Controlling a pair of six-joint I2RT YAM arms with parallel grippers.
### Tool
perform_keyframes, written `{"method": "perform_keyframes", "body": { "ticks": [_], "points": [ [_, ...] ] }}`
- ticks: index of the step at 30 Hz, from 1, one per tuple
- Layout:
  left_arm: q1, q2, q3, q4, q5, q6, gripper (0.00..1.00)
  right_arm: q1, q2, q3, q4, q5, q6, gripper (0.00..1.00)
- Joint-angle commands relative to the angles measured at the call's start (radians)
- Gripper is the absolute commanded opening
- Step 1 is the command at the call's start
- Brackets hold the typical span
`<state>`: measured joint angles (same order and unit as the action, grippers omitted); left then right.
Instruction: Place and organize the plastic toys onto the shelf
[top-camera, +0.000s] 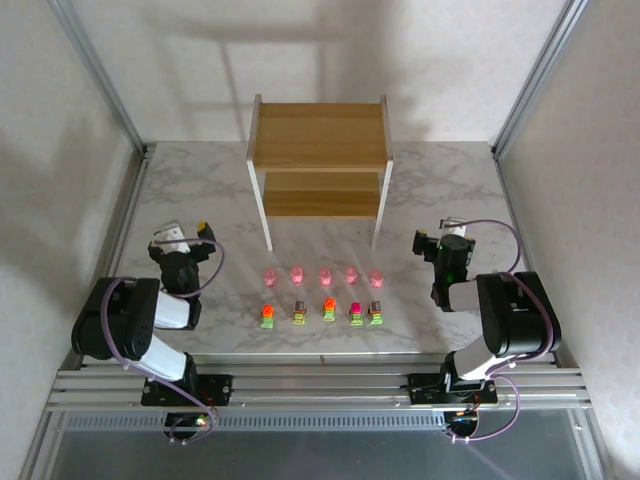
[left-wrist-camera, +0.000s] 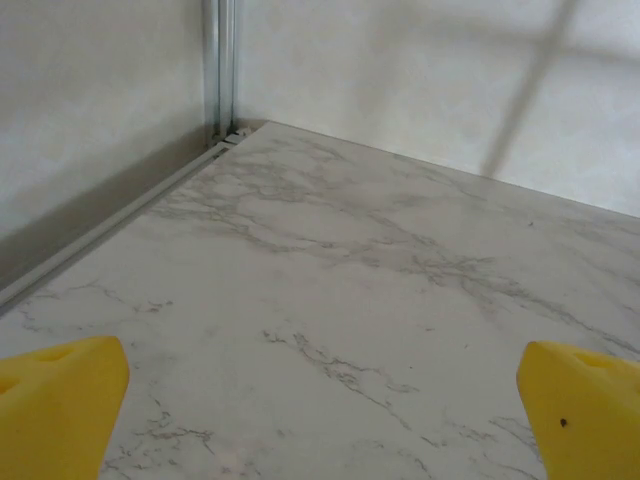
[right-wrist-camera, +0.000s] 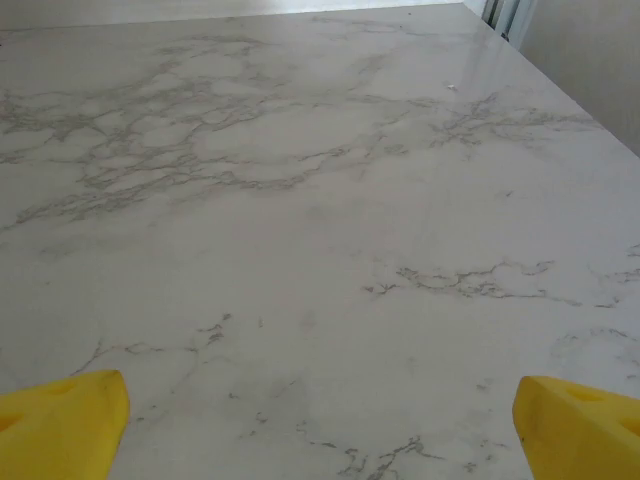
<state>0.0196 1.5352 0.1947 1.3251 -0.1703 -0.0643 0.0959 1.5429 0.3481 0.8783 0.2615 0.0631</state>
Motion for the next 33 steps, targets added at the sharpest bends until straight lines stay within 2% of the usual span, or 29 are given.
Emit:
{"method": "perform_keyframes", "body": {
  "ticks": [1,7,12,24,33],
  "points": [
    [0.008,0.008,0.016,0.008,0.029,0.001,1.00,-0.004,0.008,0.022,0.017,-0.001,-0.005,0.99],
    [-0.033,0.007,-0.006,0.054,-0.027,0.033,1.00,-0.004,0.008,0.024,0.017,-0.001,-0.005,0.99],
    [-0.035,0.008,-0.005,0.051,-0.031,0.034,1.00,-0.004,0.008,0.024,0.016,-0.002,-0.005,0.99],
    [0.018,0.008,0.018,0.003,0.062,0.001,1.00,-0.007,0.008,0.026,0.013,-0.006,-0.003,0.99],
    [0.018,0.006,0.018,0.002,0.059,0.002,1.00,-0.007,0.008,0.024,0.014,-0.006,-0.003,0.99]
  ]
}}
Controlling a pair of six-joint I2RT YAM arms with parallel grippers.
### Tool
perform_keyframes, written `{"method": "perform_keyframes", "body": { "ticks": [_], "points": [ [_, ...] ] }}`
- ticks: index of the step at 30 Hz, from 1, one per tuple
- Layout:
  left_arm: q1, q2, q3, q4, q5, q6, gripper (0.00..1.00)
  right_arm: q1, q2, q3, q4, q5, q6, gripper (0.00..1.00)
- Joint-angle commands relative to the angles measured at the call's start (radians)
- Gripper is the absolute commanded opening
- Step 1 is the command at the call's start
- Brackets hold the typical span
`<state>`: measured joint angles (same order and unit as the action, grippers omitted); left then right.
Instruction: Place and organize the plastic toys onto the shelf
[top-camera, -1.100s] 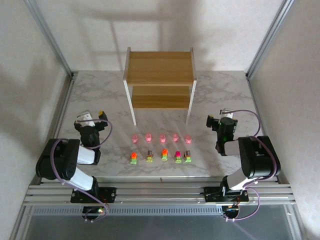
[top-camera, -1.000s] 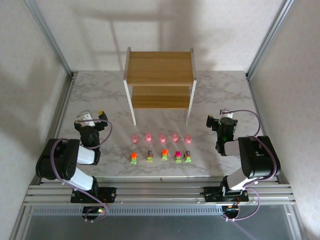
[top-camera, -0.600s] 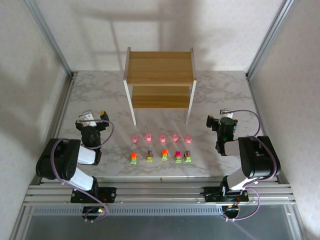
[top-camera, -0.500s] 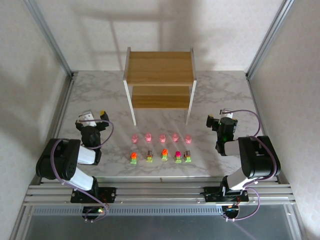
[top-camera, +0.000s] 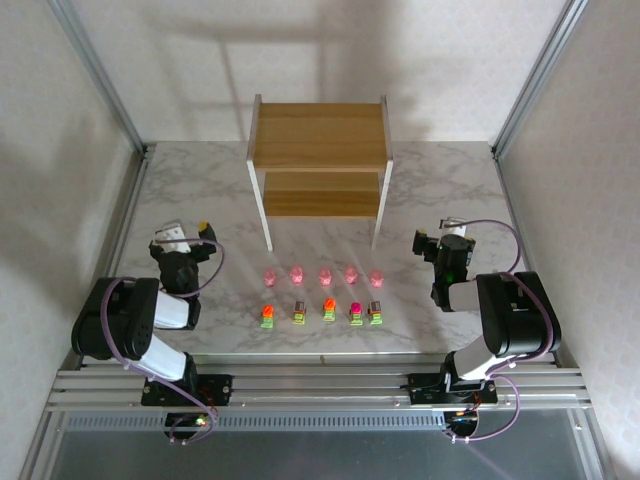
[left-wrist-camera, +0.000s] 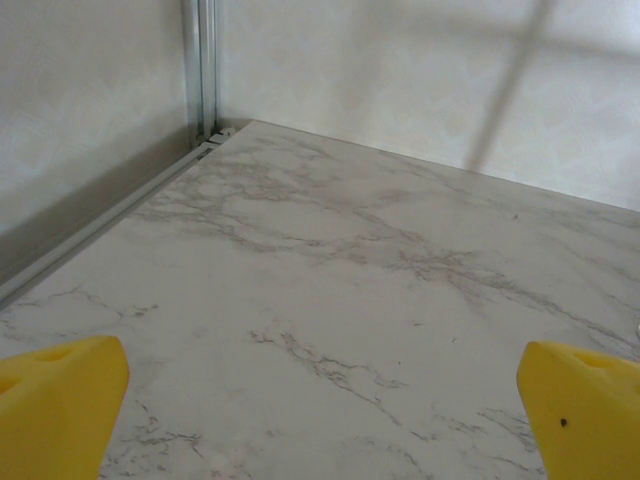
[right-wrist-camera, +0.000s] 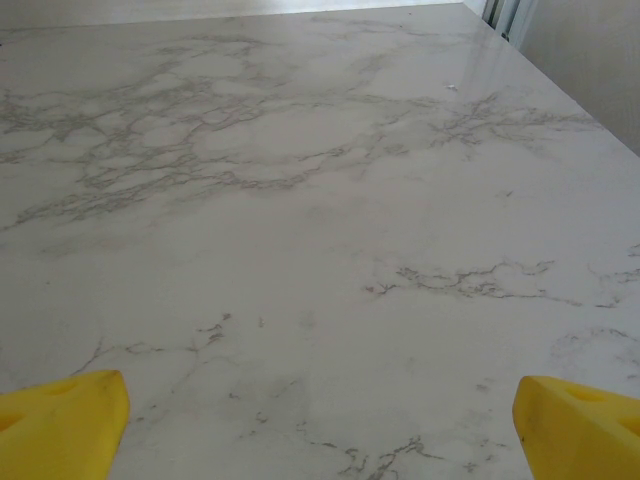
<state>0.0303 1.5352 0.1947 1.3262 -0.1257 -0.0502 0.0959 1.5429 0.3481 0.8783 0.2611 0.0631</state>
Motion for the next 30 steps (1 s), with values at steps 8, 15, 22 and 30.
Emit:
{"method": "perform_keyframes", "body": {
  "ticks": [8,15,22,30],
  "points": [
    [-0.005,-0.050,-0.052,0.081,-0.120,-0.047,1.00,-0.007,0.005,0.015,0.030,-0.009,-0.006,0.99],
    [-0.086,-0.161,-0.062,0.034,-0.309,-0.006,1.00,0.004,-0.026,-0.008,0.053,0.019,-0.014,0.99],
    [-0.170,-0.293,-0.008,-0.128,-0.550,-0.022,1.00,0.049,-0.037,-0.023,0.081,0.070,-0.051,0.99],
    [-0.220,-0.371,0.124,-0.510,-0.675,-0.288,1.00,0.064,-0.088,0.052,-0.095,0.058,-0.078,0.99]
  ]
}}
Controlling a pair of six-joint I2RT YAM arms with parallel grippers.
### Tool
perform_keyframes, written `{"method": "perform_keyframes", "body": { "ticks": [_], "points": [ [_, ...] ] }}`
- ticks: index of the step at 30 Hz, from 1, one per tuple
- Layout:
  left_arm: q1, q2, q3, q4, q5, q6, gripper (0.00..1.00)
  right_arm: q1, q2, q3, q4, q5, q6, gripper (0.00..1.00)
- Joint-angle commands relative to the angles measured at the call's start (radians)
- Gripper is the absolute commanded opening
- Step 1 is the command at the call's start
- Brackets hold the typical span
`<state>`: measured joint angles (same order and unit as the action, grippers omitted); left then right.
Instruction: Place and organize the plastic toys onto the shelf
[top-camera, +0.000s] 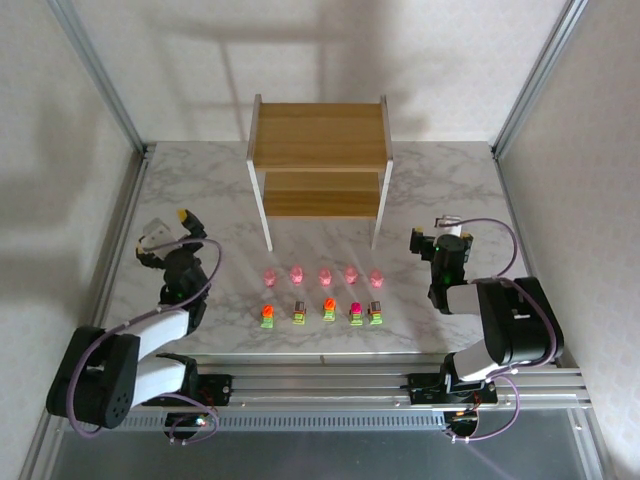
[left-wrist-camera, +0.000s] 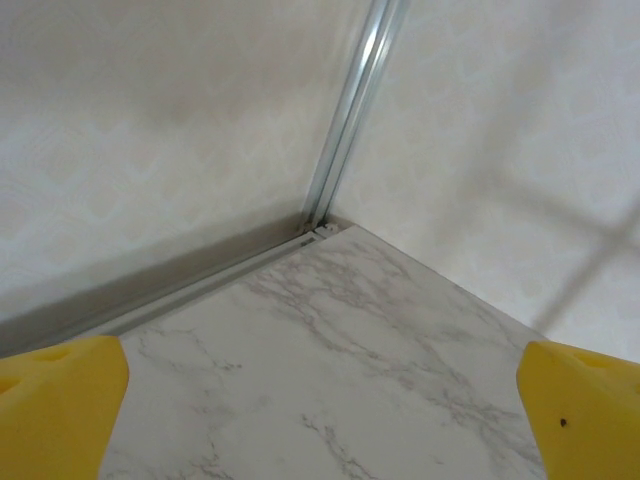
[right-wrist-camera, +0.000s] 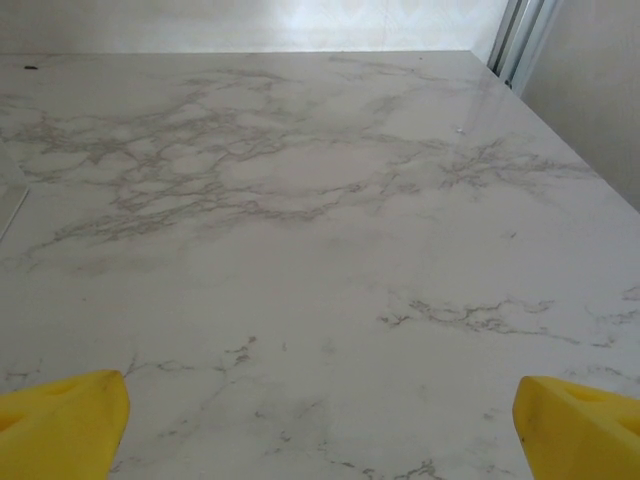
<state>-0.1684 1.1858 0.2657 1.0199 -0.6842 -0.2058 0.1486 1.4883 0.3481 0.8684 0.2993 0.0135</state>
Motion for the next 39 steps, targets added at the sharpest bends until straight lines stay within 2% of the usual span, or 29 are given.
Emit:
{"method": "perform_keyframes", "body": {
  "ticks": [1,4,10,13,19,21,23,28,34,39],
  "points": [
    [-0.026,-0.029,0.059,-0.234,-0.151,-0.166,1.00,0.012,-0.035,0.064,-0.103,0.022,-0.029,0.99],
    [-0.025,-0.052,0.086,-0.355,-0.205,-0.292,1.00,0.027,-0.055,0.077,-0.140,0.057,-0.038,0.99],
    [-0.063,-0.029,0.171,-0.523,-0.150,-0.368,1.00,0.059,-0.138,0.174,-0.358,0.212,0.020,0.99],
    [-0.094,-0.036,0.202,-0.590,-0.129,-0.384,0.99,0.066,-0.193,0.244,-0.556,0.313,0.137,0.99],
    [-0.118,-0.077,0.196,-0.601,0.010,-0.349,1.00,0.112,-0.300,0.364,-0.997,0.478,0.438,0.99],
    [-0.117,-0.078,0.208,-0.628,0.068,-0.340,1.00,0.115,-0.333,0.413,-1.168,0.474,0.555,0.99],
    [-0.123,-0.071,0.221,-0.660,0.115,-0.348,1.00,0.141,-0.369,0.415,-1.248,0.449,0.593,0.99],
    [-0.170,-0.097,0.207,-0.669,0.138,-0.338,0.99,0.305,-0.481,0.378,-1.345,0.560,0.615,0.99],
    [-0.278,-0.125,0.163,-0.659,0.135,-0.294,0.99,0.498,-0.604,0.361,-1.523,0.613,0.667,0.99],
    [-0.352,-0.116,0.122,-0.641,0.170,-0.267,0.92,0.717,-0.677,0.335,-1.637,0.657,0.754,0.99]
  ]
}}
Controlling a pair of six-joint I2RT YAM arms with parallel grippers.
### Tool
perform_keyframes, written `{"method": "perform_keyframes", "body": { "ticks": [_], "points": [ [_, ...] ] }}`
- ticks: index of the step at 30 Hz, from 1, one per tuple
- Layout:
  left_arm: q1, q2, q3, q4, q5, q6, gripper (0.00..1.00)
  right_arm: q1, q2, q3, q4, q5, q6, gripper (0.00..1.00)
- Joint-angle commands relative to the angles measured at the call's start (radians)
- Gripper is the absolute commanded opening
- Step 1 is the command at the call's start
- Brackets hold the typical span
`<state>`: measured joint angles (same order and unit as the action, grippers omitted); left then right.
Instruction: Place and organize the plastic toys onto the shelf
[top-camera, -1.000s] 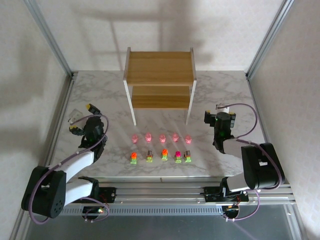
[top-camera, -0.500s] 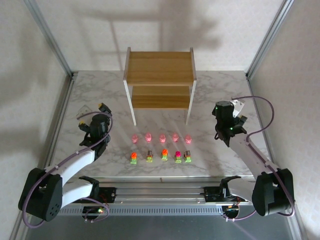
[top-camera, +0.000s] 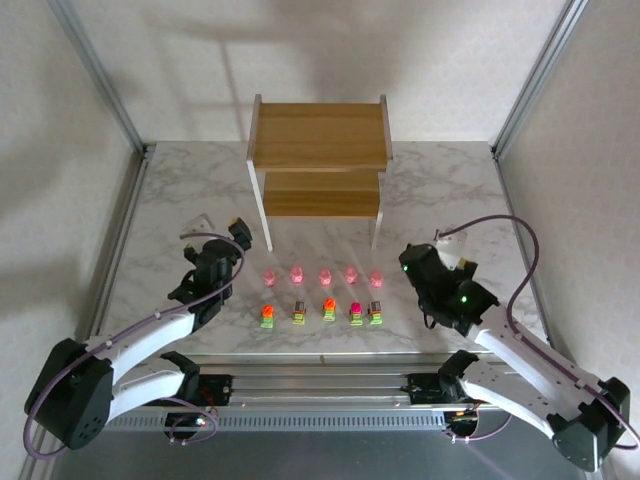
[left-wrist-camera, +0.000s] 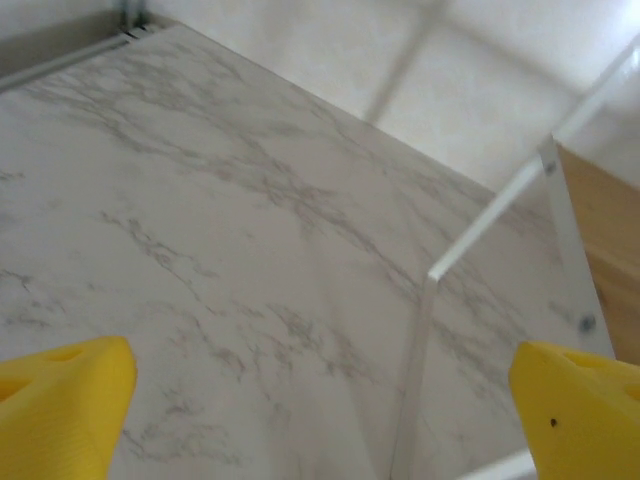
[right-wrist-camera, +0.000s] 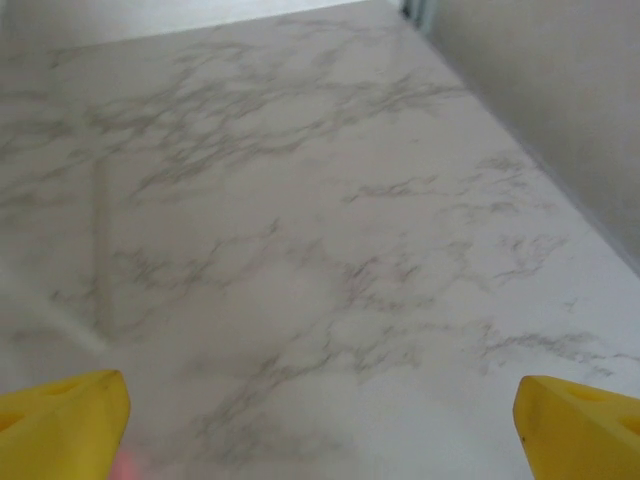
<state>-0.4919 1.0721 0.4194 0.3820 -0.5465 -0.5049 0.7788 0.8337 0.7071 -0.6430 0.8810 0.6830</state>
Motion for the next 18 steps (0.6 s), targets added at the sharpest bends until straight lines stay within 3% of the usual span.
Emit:
{"method": "perform_keyframes", "body": {
  "ticks": [1,11,18],
  "points": [
    [-0.034,-0.001,-0.045,0.004,0.051,0.029,0.92,0.129,-0.021,-0.022,-0.150,0.086,0.110,0.99],
    [-0.180,-0.013,-0.126,0.064,0.003,0.022,0.93,0.571,0.275,0.110,-0.462,0.168,0.540,0.99],
    [-0.262,-0.114,-0.155,0.015,-0.066,0.038,0.93,0.716,0.416,0.100,-0.426,0.083,0.715,0.95]
  ]
}}
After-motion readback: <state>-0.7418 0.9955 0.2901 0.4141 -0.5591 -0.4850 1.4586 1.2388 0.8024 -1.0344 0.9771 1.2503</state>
